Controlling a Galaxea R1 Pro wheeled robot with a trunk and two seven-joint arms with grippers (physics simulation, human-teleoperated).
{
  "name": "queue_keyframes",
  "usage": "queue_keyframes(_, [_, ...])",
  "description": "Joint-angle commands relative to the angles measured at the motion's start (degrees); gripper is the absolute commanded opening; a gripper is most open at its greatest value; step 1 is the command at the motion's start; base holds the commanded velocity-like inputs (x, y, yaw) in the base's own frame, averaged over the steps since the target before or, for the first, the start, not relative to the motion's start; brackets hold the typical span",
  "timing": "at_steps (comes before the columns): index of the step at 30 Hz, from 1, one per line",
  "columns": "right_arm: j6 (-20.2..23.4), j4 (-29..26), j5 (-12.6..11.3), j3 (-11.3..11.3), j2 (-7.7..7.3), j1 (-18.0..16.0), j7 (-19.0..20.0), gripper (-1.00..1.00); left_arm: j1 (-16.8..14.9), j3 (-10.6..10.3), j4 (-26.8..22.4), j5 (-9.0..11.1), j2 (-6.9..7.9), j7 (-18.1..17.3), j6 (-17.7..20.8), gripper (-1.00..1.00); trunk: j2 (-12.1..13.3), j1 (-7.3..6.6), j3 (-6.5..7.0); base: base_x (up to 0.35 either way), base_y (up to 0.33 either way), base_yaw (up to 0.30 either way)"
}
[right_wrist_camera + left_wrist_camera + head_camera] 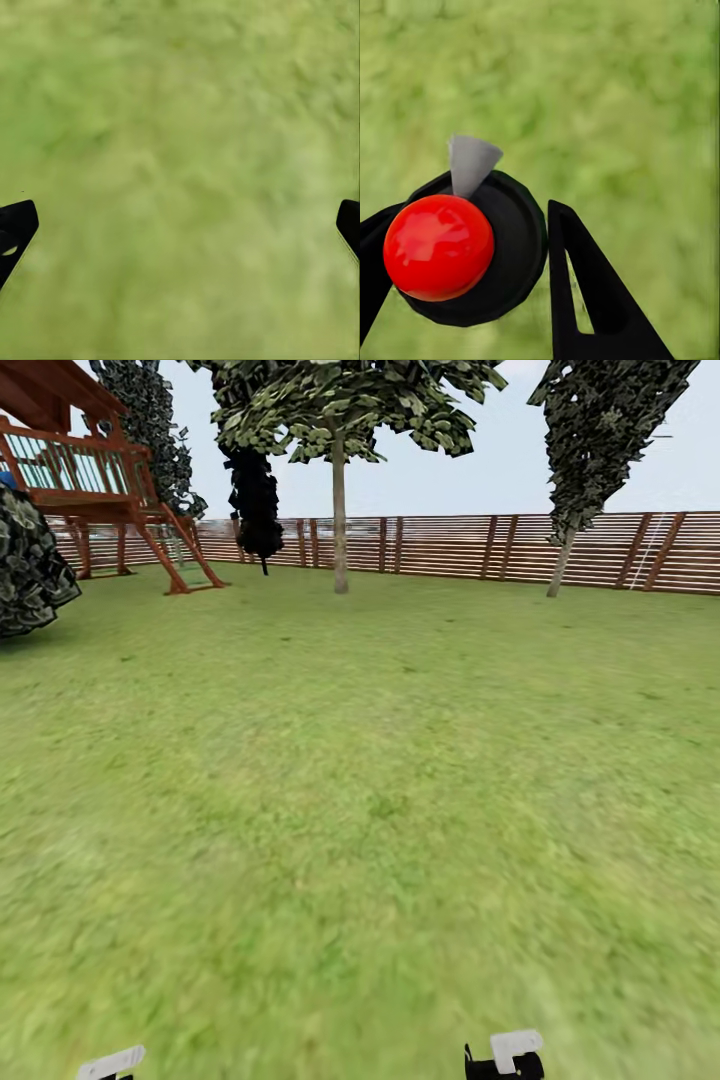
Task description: In the garden, pick up the pesticide atomizer on the floor and spray pesticide onto both trees until each tree trunk is fully covered.
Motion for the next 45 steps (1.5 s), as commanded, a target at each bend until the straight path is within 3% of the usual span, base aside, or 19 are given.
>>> queue_keyframes(1, [-0.1, 0.1, 0.6, -0.3, 0.02, -0.1, -0.3, 1.00, 0.0, 0.5, 0.0, -0.3, 0.00, -0.3, -0.2, -1.00, 0.0, 0.03, -0.05, 0.338, 0.000, 0.000])
queue_keyframes(45, [-0.3, -0.3, 0.5, -0.4, 0.18, -0.1, -0.3, 1.00, 0.0, 0.3, 0.1, -0.4, -0.18, -0.3, -0.2, -1.00, 0.0, 0.03, -0.05, 0.338, 0.000, 0.000])
